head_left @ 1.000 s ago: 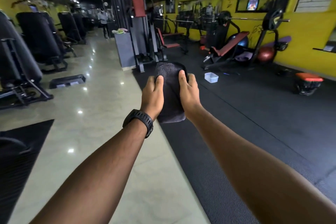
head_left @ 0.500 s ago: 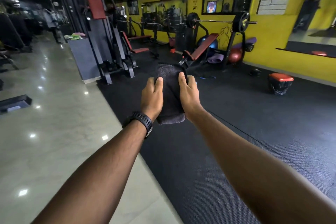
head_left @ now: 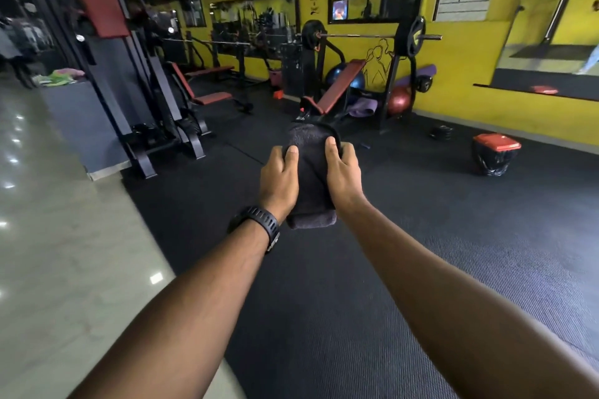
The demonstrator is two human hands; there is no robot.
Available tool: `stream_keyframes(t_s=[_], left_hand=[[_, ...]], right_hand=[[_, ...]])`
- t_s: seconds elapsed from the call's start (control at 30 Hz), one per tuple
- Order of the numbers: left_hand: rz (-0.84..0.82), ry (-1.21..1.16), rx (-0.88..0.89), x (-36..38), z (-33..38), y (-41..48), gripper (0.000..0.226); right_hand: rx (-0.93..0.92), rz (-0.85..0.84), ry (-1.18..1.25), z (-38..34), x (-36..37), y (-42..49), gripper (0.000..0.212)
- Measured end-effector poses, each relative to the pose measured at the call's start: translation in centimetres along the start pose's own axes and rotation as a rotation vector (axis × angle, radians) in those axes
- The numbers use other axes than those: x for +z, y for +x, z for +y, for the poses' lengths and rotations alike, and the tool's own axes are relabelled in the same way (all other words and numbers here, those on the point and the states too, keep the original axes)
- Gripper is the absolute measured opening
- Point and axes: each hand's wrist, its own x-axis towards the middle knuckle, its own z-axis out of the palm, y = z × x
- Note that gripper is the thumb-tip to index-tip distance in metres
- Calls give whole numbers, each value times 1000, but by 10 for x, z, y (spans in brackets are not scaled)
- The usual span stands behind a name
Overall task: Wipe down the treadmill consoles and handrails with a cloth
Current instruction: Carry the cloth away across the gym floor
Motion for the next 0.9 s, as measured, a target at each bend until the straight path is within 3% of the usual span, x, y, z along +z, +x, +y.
stream_keyframes(t_s=[0.2, 0.43, 0.53, 0.7, 0.9], left_hand=[[-1, 16, -13, 54, -36, 172, 25], [-10, -14, -17, 113, -117, 348, 24], [-36, -20, -8, 143, -152, 443, 25], [-129, -47, -73, 187, -191, 591, 27], [-275, -101, -236, 266, -238, 734, 34]], right_hand=[[31, 42, -12, 17, 60, 176, 41], [188, -82, -7, 73, 126, 349, 68], [239, -49, -31, 96, 168, 442, 89], [206, 69, -48, 111, 218, 583, 60], [216, 144, 34, 153, 244, 745, 46]])
